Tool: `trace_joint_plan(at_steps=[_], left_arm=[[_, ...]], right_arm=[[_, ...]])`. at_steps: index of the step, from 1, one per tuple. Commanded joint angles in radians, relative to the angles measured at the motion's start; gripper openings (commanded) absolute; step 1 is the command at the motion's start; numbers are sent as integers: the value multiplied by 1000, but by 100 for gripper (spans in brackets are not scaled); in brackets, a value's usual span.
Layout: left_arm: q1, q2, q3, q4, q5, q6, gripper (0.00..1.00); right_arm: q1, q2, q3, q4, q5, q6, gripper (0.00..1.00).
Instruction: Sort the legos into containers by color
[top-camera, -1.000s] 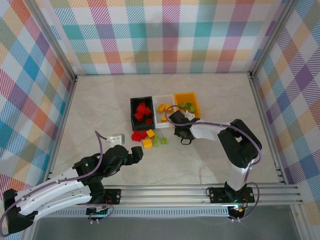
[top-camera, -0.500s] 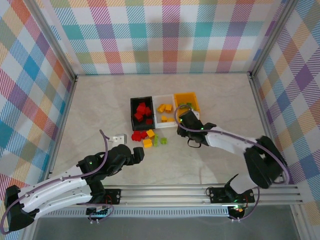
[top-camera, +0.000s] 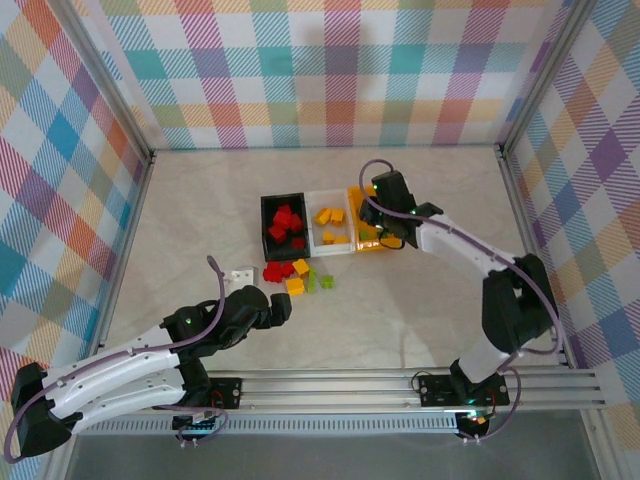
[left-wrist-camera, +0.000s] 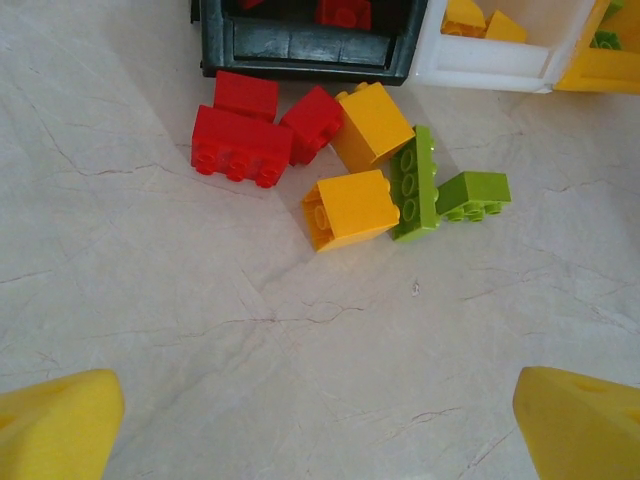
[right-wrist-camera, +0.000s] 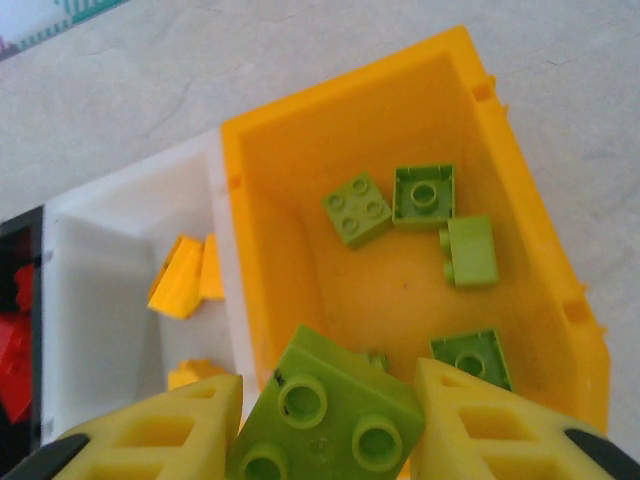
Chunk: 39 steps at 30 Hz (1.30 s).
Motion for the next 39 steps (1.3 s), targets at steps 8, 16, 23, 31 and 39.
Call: trace_joint_plan(at_steps=[8, 16, 23, 31, 39], left_arm=[[9, 66, 44, 30, -38, 43, 100], [97, 227, 65, 102, 27, 86, 100], [266, 425, 60, 322, 125, 163, 98], [367, 646, 141, 411, 98, 221, 91], [371, 729, 173, 398, 46, 239, 81]], right_arm=[[-30, 139, 180, -73, -104, -27, 75], [9, -68, -46, 11, -124, -24, 76], [30, -188, -221, 61, -137, 12, 76], [32, -280, -301, 72, -123, 34, 76], [32, -316, -326, 80, -104, 51, 76]])
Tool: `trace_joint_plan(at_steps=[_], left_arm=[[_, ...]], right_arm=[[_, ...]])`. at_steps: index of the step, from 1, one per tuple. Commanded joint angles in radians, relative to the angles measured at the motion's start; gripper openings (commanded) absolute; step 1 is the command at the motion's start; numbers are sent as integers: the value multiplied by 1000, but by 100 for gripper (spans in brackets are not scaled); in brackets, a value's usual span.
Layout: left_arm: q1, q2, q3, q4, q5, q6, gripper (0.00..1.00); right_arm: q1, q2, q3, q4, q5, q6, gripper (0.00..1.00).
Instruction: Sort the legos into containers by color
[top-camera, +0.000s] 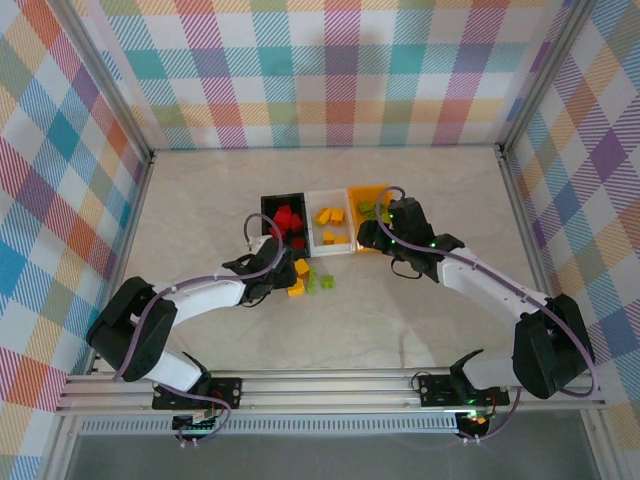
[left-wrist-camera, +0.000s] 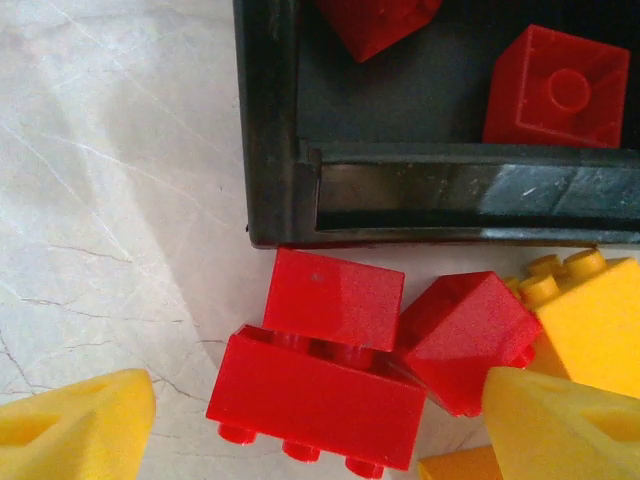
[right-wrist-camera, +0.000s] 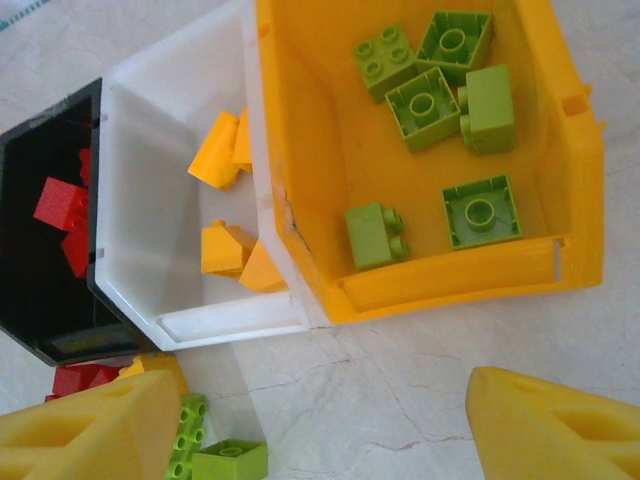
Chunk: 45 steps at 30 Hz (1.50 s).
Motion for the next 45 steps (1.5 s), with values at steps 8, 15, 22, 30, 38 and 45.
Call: trace_joint_plan(at_steps=[8, 15, 22, 30, 38, 45], left_arm=[[22, 9, -17, -54, -96, -19, 64], [22, -128, -78, -86, -47, -37, 62], [18, -225, -92, -151, -10, -19, 83], [24, -39, -59, -68, -36, -28, 88], [34, 78, 4, -13, -84, 3, 87], [48, 104, 31, -10, -73, 18, 65]], right_arm=[[0, -22, -34, 27, 18, 24, 76], [0, -33, -39, 25, 17, 28, 76], [0, -44, -57, 34, 22, 42, 76], [0, -63, -65, 23, 31, 48, 76], [0, -79, -70, 17, 37, 45, 76], [0, -81, -78, 19, 42, 47, 76]])
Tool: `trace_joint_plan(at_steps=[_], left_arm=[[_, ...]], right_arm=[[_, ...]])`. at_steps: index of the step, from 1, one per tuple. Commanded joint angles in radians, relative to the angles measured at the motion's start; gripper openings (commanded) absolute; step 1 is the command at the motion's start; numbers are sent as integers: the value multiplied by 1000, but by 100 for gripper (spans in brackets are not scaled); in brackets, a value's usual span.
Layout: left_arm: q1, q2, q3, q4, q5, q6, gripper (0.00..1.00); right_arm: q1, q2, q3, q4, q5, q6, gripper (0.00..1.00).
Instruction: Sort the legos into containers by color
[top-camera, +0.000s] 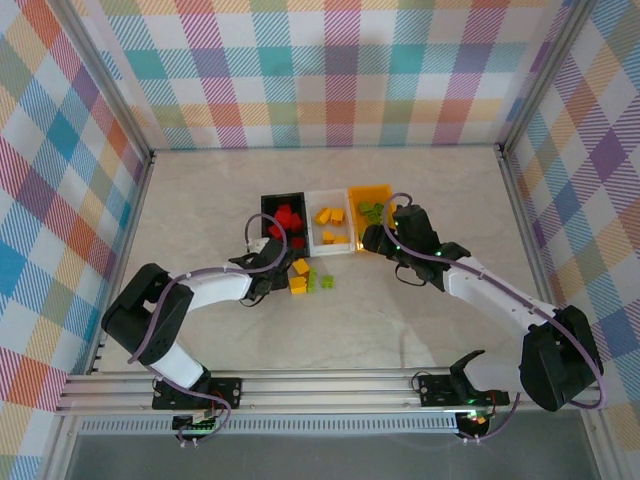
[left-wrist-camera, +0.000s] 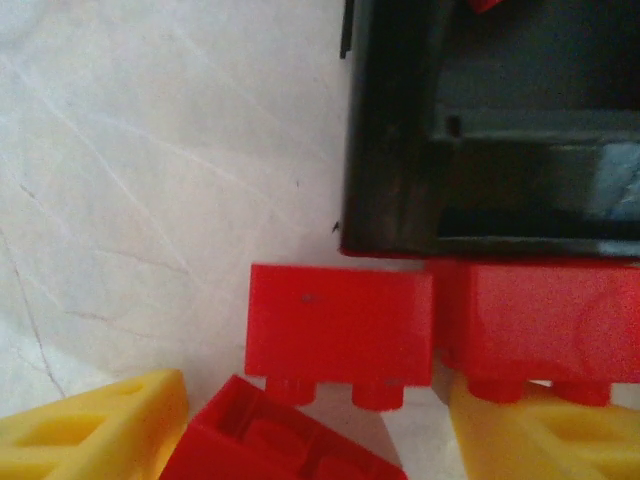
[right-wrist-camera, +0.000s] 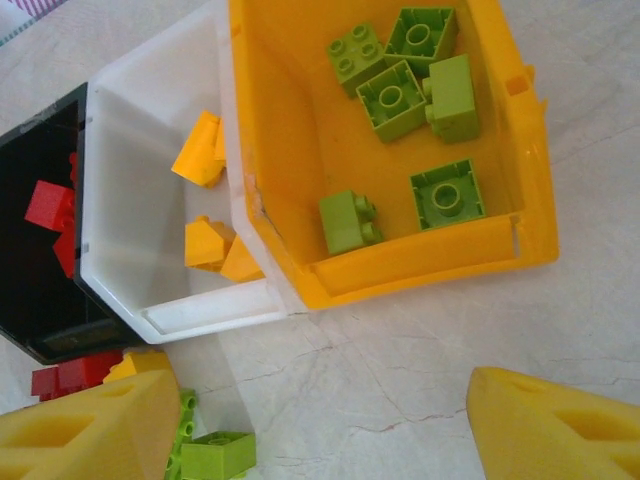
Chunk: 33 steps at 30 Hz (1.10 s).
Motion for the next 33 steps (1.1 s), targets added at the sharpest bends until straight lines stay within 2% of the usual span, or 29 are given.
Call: trace_joint_plan(at_steps=[1, 6, 12, 17, 20, 25, 31, 32, 33], left_arm=[[15, -12, -1, 11, -16, 6, 63], [11, -96, -57, -3, 22, -16, 48], [-10, -231, -105, -52, 55, -53, 41], [-17, -318, 5, -153, 58, -51, 39], [-10, -247, 151, -191, 46, -19, 39], [20, -25, 384, -206, 13, 42, 38], [61, 177, 552, -228, -3, 80, 38], [66, 199, 570, -229, -2, 84, 39], [70, 223, 591, -232, 5, 89, 43]], right_arm=[[0, -15, -11, 12, 20, 15, 76], [0, -12, -12, 16, 26, 18, 76], [0, -9, -23, 25, 28, 32, 76], [0, -23, -46, 27, 31, 43, 76], [0, -34, -66, 33, 30, 54, 76], [0, -42, -82, 26, 30, 53, 76], [0, -60, -88, 14, 34, 47, 76], [0, -63, -89, 12, 34, 46, 76], [0, -65, -91, 14, 32, 47, 76]])
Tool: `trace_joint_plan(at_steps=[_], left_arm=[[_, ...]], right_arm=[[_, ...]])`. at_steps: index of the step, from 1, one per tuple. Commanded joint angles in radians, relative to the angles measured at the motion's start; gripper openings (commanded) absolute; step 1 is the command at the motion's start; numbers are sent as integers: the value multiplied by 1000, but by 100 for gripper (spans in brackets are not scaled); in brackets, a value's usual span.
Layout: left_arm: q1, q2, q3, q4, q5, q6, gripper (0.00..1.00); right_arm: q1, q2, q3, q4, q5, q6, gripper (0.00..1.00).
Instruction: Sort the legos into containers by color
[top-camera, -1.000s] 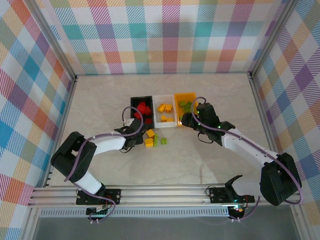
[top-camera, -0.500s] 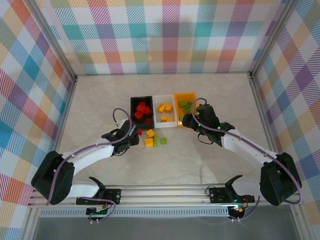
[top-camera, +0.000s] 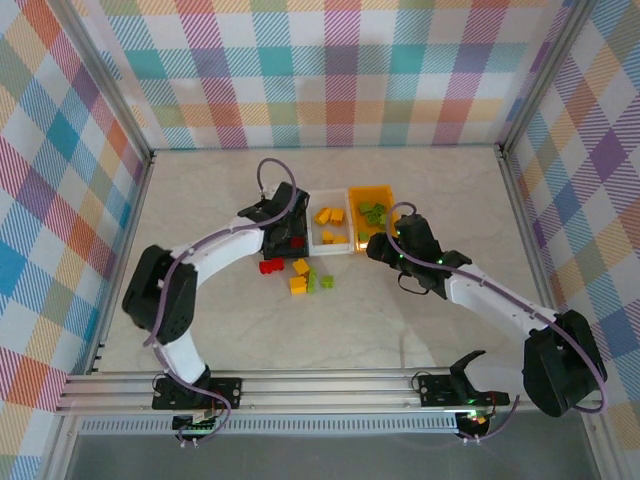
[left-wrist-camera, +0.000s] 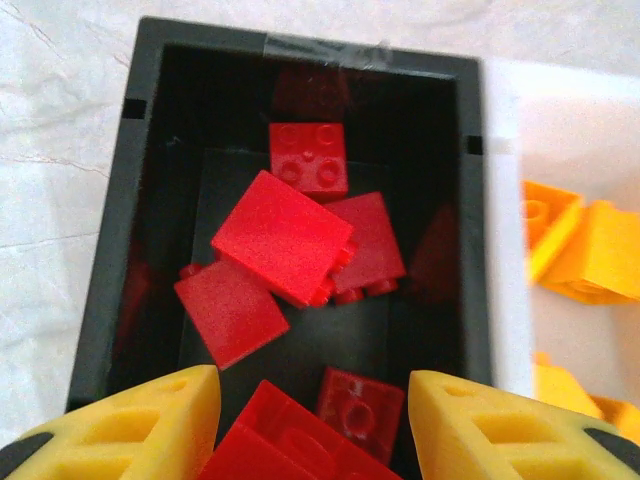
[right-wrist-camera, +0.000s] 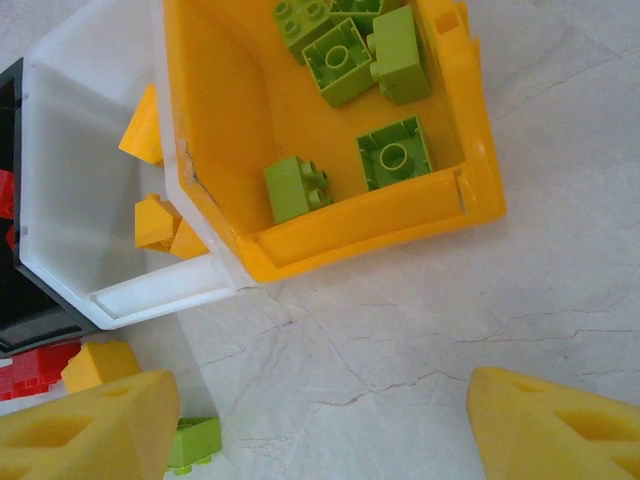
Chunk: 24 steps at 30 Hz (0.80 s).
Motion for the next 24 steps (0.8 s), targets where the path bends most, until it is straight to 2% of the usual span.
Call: trace_joint_plan(at_steps=[1, 6, 10, 13, 18, 24], left_arm=[[23, 55, 74, -57, -17, 41, 51], [20, 10, 84, -54, 24, 29, 79], [-8, -143, -39, -17, 66, -2, 93], [-64, -274, -173, 12, 91, -11, 98], [-161, -407, -388, 27, 118, -55, 98], [-207, -409, -535, 132, 147, -123, 96]], right_arm=[[0, -30, -14, 6, 12, 4, 76], [0, -50, -20, 1, 6, 2, 77], [0, -68, -36, 4, -15, -4, 78], [1, -77, -55, 5, -24, -1, 77], [2, -98, -98, 16, -23, 15, 77], [2, -106, -116, 21, -18, 33, 77]])
